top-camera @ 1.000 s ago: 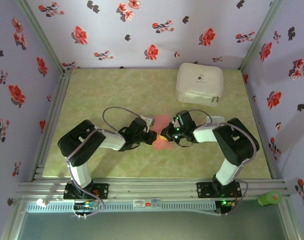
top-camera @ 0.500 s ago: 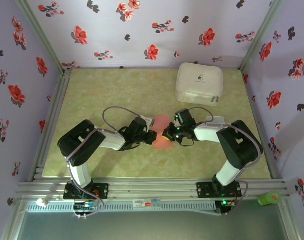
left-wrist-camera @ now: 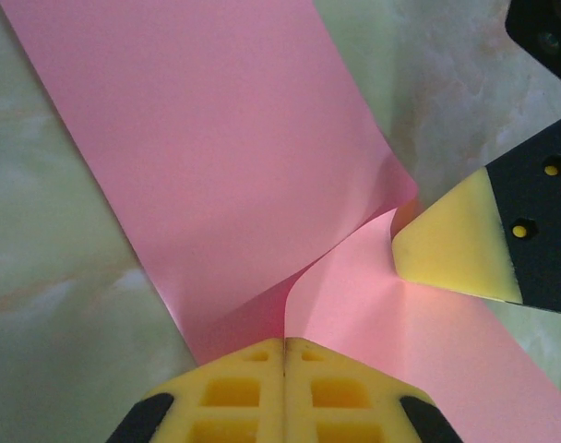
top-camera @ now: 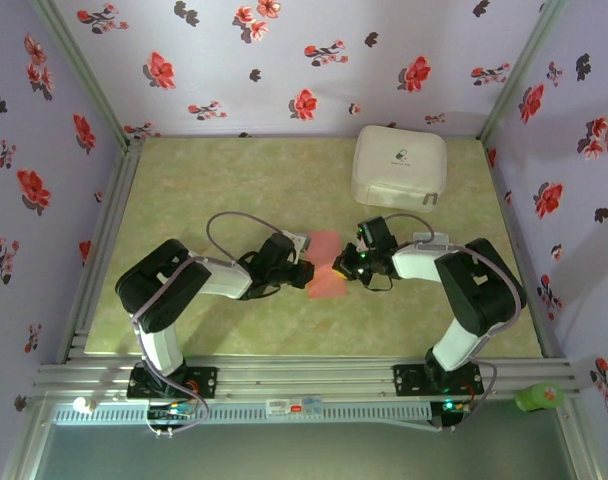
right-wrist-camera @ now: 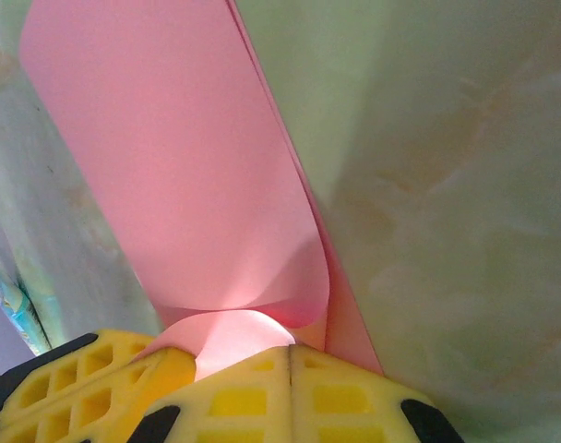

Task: Fold a paper plane with a square sheet of paper (pick it up from the middle)
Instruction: Fold the triangle a second time at the center of the table.

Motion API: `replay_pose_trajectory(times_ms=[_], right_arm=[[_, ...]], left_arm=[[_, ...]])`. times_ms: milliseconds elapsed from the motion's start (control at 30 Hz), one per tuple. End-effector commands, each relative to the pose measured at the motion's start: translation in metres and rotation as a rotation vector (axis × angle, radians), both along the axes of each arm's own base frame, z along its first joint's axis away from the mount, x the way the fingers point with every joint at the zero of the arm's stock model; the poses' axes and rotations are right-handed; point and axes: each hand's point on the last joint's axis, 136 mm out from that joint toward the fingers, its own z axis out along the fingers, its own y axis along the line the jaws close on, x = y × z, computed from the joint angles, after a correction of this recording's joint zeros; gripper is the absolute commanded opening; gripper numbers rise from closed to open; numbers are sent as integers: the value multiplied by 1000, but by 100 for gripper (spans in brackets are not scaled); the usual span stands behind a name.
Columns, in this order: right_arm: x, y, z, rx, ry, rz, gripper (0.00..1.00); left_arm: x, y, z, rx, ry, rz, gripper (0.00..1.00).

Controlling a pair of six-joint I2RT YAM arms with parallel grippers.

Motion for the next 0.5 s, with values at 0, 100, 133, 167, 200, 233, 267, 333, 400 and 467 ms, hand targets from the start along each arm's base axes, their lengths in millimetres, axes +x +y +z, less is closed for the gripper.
replay_pose_trajectory(times_ms=[0, 100, 133, 167, 200, 233, 267, 333, 400, 467], right_arm=[[-9, -19, -19, -79, 59, -46, 0], [-2, -12, 2, -44, 15, -26, 0], [1, -9, 10, -28, -4, -21, 0], [4, -5, 19, -6, -26, -11, 0], [6, -1, 27, 15, -44, 2, 0], [8, 2, 32, 32, -54, 15, 0], [10, 6, 36, 45, -55, 30, 0], [13, 9, 34, 48, -47, 35, 0], [15, 8, 25, 28, -33, 28, 0], [16, 3, 12, -9, -17, 18, 0]], left_arm=[[-4, 10, -17, 65, 42, -5, 0], [-5, 10, -17, 70, 42, -10, 0], [-5, 11, -17, 73, 42, -11, 0], [-5, 11, -18, 75, 43, -11, 0], [-5, 11, -18, 75, 44, -11, 0], [-5, 11, -18, 75, 44, -11, 0], [-5, 11, -18, 76, 44, -11, 0], [-5, 10, -18, 75, 44, -12, 0], [-4, 10, -18, 78, 43, -13, 0], [-4, 10, -17, 78, 41, -15, 0]])
